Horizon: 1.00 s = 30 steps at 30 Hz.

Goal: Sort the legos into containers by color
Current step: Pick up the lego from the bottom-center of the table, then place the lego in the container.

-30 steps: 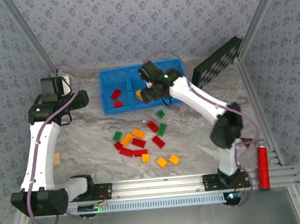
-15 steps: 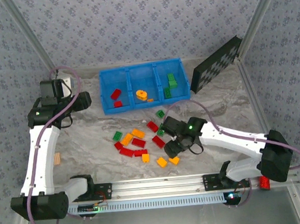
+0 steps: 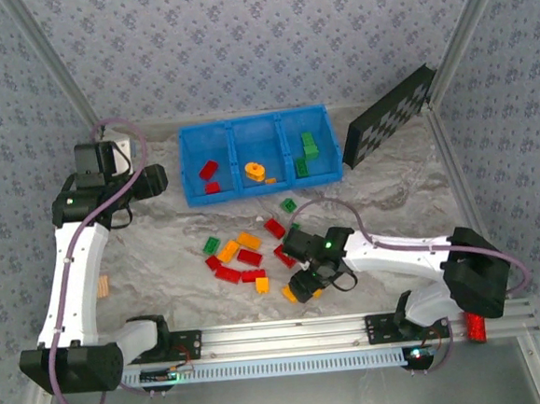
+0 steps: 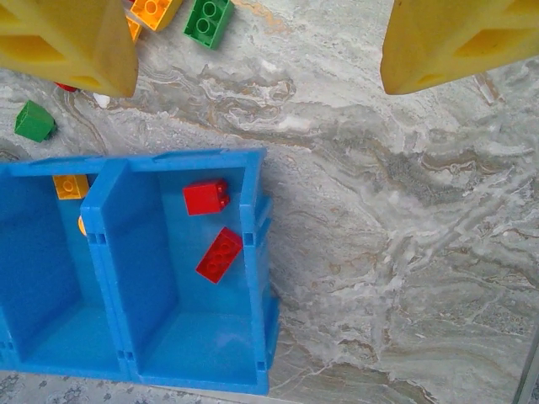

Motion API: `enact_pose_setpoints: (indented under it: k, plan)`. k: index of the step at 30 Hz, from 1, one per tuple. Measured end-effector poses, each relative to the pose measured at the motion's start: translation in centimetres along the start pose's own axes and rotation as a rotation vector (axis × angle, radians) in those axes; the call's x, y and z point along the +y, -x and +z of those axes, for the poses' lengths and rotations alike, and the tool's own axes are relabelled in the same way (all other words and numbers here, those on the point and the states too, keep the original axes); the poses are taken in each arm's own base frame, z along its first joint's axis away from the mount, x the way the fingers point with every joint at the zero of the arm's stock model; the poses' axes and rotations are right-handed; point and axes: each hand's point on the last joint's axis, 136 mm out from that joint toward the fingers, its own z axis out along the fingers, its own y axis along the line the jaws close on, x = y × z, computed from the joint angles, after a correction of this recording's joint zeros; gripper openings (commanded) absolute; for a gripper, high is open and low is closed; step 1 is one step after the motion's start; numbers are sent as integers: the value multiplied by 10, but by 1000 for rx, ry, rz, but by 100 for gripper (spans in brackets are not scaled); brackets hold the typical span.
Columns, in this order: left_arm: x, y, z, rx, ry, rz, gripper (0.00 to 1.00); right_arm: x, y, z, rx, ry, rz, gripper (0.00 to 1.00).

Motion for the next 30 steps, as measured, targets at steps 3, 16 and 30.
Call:
enact_pose_setpoints:
  k: [3, 16, 30]
  plan:
    - [0, 0, 1, 3, -1, 0, 77, -3, -4, 8, 31, -18, -3, 72]
    - [1, -1, 16, 37, 5, -2, 78, -10, -13, 30, 111, -54, -32, 35]
    - [5, 8, 34, 56, 27, 15, 80, -93, 168, -100, -283, -41, 187, 31]
